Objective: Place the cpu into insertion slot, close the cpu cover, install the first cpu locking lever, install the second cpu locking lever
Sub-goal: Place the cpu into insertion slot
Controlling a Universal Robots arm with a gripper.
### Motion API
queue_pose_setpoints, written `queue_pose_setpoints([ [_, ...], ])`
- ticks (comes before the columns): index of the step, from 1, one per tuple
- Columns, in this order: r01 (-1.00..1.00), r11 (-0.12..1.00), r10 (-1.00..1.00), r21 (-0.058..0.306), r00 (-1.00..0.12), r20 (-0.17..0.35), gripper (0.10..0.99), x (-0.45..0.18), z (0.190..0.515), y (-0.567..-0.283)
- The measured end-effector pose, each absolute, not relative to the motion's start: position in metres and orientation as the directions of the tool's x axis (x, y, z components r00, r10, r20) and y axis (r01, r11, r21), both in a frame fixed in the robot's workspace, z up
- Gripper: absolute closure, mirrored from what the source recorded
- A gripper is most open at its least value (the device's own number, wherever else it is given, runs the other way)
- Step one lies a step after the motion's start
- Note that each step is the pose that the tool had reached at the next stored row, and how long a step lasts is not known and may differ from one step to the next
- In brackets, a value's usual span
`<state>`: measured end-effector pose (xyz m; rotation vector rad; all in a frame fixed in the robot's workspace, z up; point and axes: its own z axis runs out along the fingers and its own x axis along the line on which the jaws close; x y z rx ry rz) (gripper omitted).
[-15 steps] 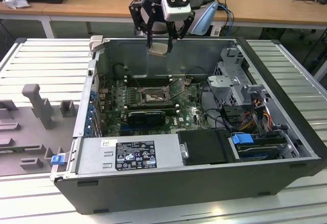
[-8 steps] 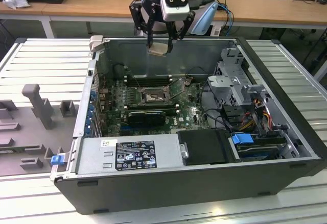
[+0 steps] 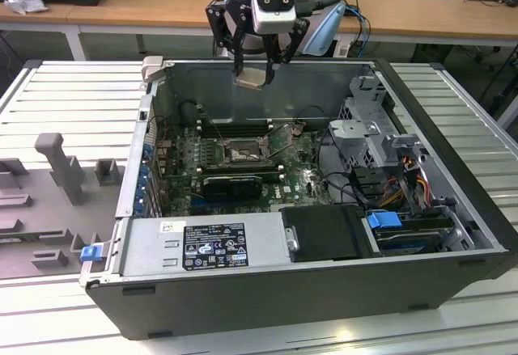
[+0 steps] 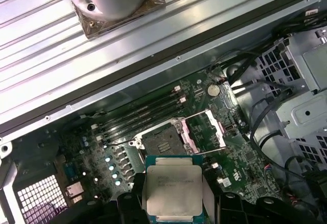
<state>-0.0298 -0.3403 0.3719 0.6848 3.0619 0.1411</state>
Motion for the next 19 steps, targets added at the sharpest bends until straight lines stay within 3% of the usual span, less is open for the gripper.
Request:
queue_pose_setpoints([
  [19,0.496,0.864,0.496,0.086,-0.868,0.018,0.561,-0.0296,0.3698,-0.3403],
])
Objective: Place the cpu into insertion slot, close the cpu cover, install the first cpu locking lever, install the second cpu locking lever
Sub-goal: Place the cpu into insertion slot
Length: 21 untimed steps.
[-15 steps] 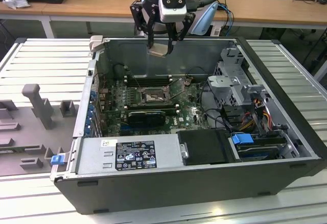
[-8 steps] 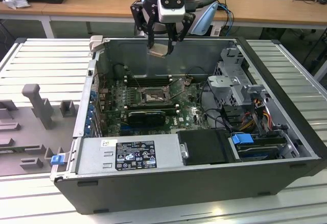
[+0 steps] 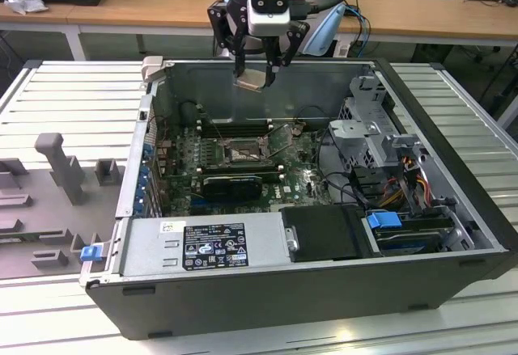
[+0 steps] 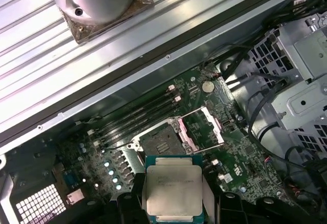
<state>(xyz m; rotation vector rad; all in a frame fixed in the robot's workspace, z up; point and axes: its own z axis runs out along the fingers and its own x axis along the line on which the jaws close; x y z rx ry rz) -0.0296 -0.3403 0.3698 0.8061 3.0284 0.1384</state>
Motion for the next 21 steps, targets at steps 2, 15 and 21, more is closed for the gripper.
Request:
queue_pose_setpoints([
  [2,0.503,0.86,0.503,0.086,-0.864,0.018,0.561,-0.0296,0.3698,-0.3403],
  [15,0.56,0.824,0.561,0.086,-0.828,0.018,0.561,-0.0296,0.3695,-0.3403],
  [21,0.587,0.805,0.588,0.086,-0.809,0.018,0.561,-0.0296,0.3694,-0.3403],
])
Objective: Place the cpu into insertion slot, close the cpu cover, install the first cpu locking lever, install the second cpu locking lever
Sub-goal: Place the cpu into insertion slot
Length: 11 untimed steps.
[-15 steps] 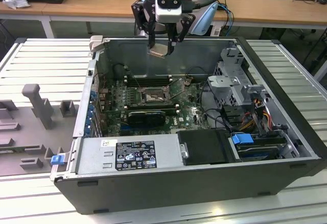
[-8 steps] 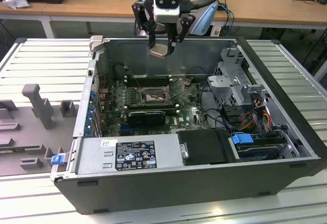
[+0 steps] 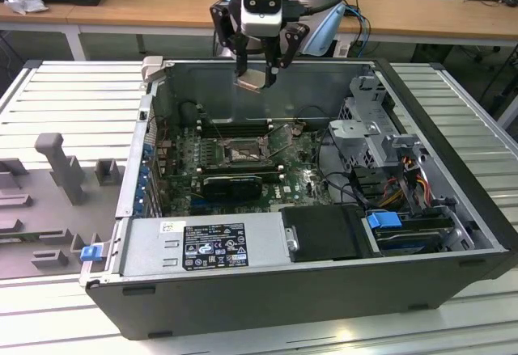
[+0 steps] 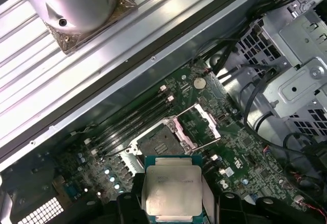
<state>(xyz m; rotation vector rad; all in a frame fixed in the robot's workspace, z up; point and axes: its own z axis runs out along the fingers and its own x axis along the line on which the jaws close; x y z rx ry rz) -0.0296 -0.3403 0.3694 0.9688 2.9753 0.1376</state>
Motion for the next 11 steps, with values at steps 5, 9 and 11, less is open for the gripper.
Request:
queue_pose_setpoints([
  [5,0.642,0.762,0.643,0.086,-0.765,0.018,0.561,-0.0296,0.3693,-0.3403],
  [9,0.677,0.731,0.678,0.086,-0.735,0.018,0.561,-0.0296,0.3692,-0.3403],
  [11,0.694,0.714,0.696,0.086,-0.718,0.018,0.561,-0.0296,0.3692,-0.3403],
])
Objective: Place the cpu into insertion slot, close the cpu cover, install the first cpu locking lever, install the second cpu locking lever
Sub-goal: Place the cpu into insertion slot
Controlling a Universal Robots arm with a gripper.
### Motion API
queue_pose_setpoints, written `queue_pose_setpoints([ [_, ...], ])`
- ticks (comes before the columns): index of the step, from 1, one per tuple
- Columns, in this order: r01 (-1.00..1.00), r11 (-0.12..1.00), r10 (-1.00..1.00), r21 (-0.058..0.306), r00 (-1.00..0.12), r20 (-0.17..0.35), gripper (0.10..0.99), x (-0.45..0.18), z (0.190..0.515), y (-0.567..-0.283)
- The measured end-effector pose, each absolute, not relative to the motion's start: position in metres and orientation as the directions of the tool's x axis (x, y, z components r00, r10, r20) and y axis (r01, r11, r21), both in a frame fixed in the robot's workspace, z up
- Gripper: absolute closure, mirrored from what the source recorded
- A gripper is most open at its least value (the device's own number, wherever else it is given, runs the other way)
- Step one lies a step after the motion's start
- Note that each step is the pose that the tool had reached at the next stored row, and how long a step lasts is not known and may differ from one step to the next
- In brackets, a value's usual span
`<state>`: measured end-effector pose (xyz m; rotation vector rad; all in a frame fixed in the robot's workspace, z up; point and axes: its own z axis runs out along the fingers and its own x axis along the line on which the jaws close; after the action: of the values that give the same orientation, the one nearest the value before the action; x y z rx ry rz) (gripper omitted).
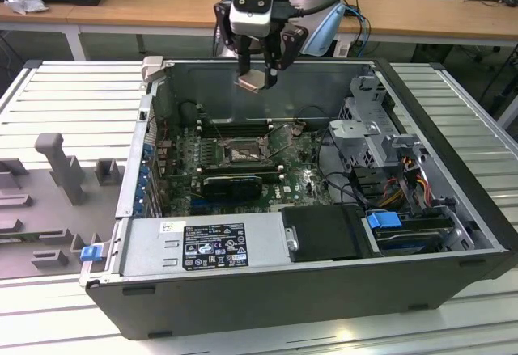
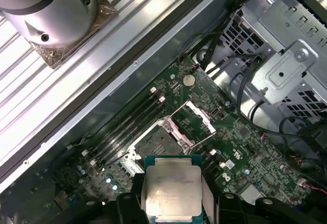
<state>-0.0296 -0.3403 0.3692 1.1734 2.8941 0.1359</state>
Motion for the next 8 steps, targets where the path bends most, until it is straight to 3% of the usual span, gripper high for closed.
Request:
queue_pose_setpoints([
  [8,0.734,0.674,0.736,0.086,-0.677,0.018,0.561,-0.0296,0.3687,-0.3403],
])
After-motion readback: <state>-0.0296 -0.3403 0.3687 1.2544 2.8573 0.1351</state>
